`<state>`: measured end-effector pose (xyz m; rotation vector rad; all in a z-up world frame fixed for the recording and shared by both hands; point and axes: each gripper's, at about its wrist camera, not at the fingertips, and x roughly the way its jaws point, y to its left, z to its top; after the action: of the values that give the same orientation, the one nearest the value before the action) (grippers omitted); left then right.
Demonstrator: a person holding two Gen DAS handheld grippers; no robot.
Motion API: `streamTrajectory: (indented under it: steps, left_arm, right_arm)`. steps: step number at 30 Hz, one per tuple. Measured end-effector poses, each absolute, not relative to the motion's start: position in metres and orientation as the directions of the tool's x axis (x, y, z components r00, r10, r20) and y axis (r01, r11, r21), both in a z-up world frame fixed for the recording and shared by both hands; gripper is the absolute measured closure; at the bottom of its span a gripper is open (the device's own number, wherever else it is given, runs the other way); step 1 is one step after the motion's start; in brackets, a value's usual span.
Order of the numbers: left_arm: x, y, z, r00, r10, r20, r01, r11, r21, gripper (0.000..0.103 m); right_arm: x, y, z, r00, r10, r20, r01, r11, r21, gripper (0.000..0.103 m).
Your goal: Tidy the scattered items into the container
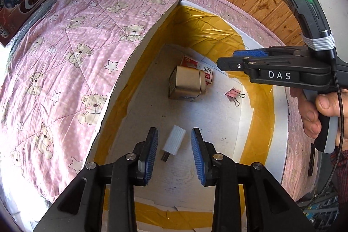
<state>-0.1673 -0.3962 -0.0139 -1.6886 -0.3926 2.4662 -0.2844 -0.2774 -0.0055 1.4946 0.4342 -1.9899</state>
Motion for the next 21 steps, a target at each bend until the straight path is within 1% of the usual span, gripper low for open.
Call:
streamTrajectory:
  steps: [11, 21]
  left_arm:
    - [-0.142, -0.380, 0.007, -0.408, 0.241, -0.881, 0.004, -0.964, -0.266, 0.070]
    - [-0.121, -0.362, 0.022, -0.452, 0.223, -0.864, -0.044, -0.973, -0.228, 0.070]
  right_arm:
    - [-0.243, -0.262, 0.008, -0.178, -0.300, -0.937, 0.636, -0.762, 0.123, 0.056]
    - [-0.211, -0.241, 0.023, -0.175, -0.373, -0.911, 0.614, -0.764, 0.195, 0.056]
